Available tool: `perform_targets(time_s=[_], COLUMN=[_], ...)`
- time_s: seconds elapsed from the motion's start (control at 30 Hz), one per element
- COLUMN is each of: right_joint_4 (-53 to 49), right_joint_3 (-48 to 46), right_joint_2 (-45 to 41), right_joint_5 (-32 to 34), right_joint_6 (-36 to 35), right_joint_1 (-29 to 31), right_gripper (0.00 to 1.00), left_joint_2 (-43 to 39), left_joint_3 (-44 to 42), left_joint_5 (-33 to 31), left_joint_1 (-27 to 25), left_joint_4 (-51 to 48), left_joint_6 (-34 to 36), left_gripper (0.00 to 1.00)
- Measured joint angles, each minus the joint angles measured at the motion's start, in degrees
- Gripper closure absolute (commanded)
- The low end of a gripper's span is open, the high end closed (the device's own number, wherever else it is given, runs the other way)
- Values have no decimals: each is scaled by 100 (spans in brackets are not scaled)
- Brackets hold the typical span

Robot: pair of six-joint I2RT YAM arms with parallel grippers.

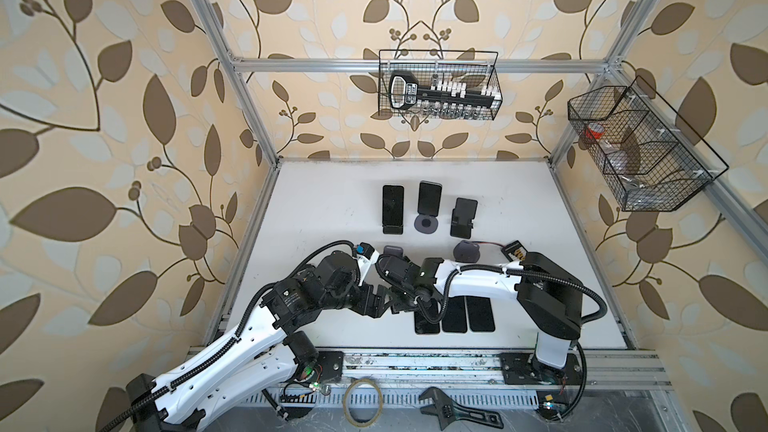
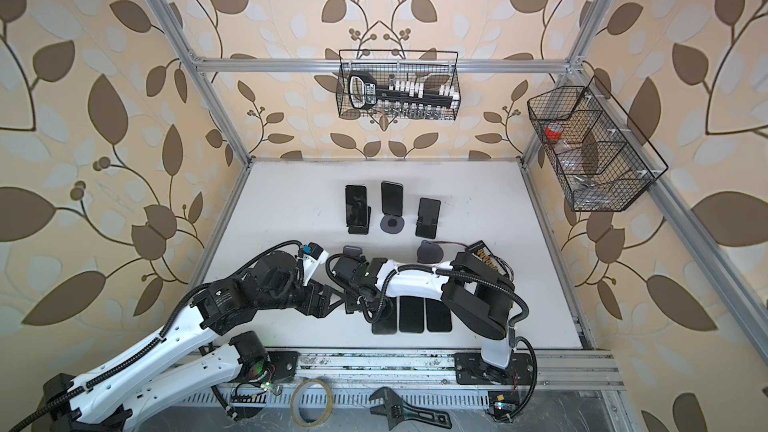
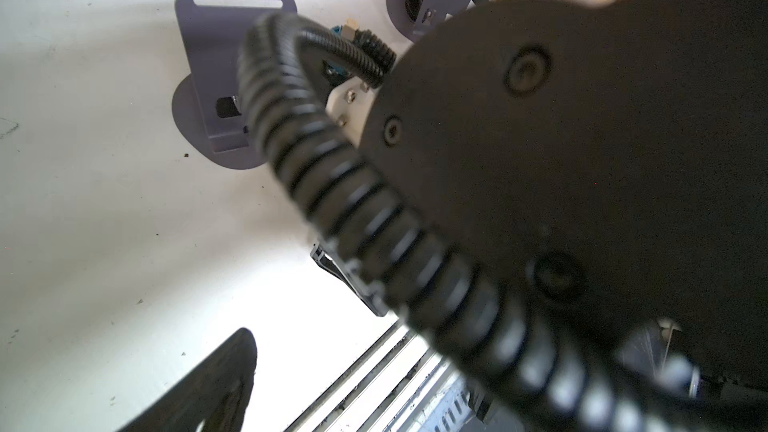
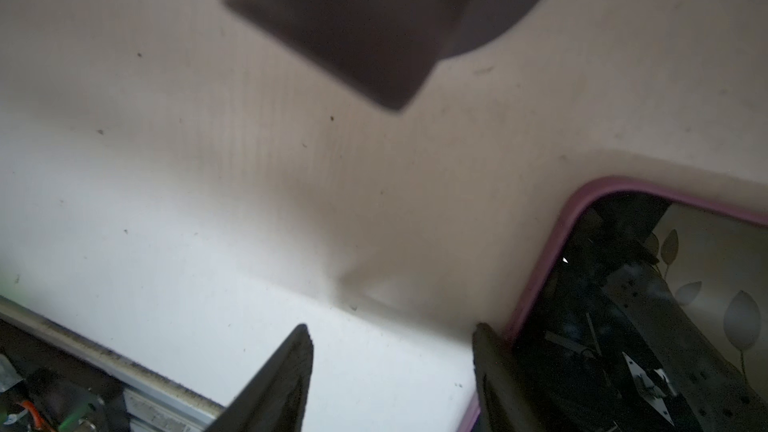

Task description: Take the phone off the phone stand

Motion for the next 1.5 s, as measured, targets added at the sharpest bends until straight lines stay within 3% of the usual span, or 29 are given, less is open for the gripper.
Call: perform_targets(time_s=[0.87, 1.5], right_joint_4=[-103, -271], right_joint_3=[0, -46], right_joint_2=[-144, -1123], right_joint_5=[164, 476], right_joint_6=[20, -33], right_joint_1=[-11, -219], right_gripper=[37, 37], left_joint_2=[0, -170], left_joint_3=[0, -39], left_joint_5=[-22, -772], left_joint_1=[0, 0], left_joint_4=[-2, -35], left_joint_6=[0, -2], left_gripper=[6, 6])
